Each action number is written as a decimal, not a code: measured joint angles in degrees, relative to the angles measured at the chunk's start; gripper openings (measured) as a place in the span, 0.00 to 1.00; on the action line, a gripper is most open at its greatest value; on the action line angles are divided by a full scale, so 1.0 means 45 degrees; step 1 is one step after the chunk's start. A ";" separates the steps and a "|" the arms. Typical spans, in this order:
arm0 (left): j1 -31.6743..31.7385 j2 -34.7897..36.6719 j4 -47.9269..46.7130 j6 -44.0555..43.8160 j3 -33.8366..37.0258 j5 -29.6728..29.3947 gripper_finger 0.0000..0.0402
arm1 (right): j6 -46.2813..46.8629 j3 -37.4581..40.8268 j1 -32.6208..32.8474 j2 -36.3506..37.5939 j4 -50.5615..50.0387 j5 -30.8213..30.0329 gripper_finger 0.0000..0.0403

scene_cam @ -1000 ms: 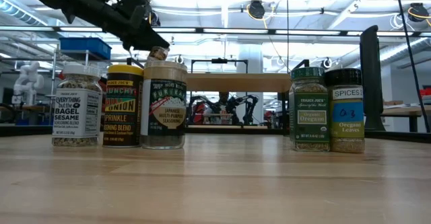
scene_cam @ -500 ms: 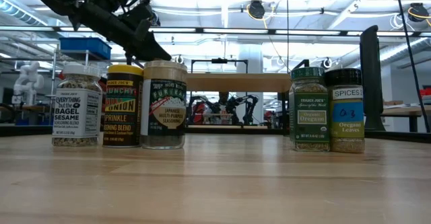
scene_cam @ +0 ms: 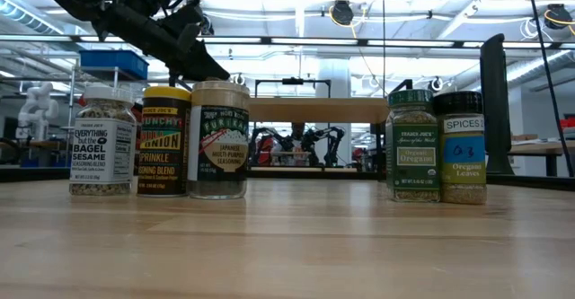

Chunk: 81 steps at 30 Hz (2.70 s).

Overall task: Shelf spices
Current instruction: Put the transparent seasoning bottle on the shelf

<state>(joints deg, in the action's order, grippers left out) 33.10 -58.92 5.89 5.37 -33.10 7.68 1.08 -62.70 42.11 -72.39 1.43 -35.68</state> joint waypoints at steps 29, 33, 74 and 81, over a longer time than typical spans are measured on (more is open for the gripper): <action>0.0000 -0.0006 -0.0089 0.0662 -0.0002 -0.0237 0.57 | 0.0000 0.0001 0.0000 -0.0003 -0.0076 0.0000 0.85; 0.0000 0.0000 -0.0092 0.0845 -0.0126 -0.0237 0.57 | -0.0002 0.0000 0.0002 -0.0003 -0.0126 0.0000 0.85; -0.1332 0.1211 -0.2011 0.1918 -0.0175 -0.2835 0.57 | -0.0052 -0.0003 0.0000 -0.0003 -0.0199 0.0000 0.85; -0.2227 0.1603 -0.1996 0.2410 -0.0175 -0.4253 0.57 | -0.0049 -0.0001 0.0000 -0.0003 -0.0199 0.0002 0.85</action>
<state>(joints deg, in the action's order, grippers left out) 23.08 -51.70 -3.09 16.21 -33.89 -11.46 0.86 -62.71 42.11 -72.40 0.54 -35.67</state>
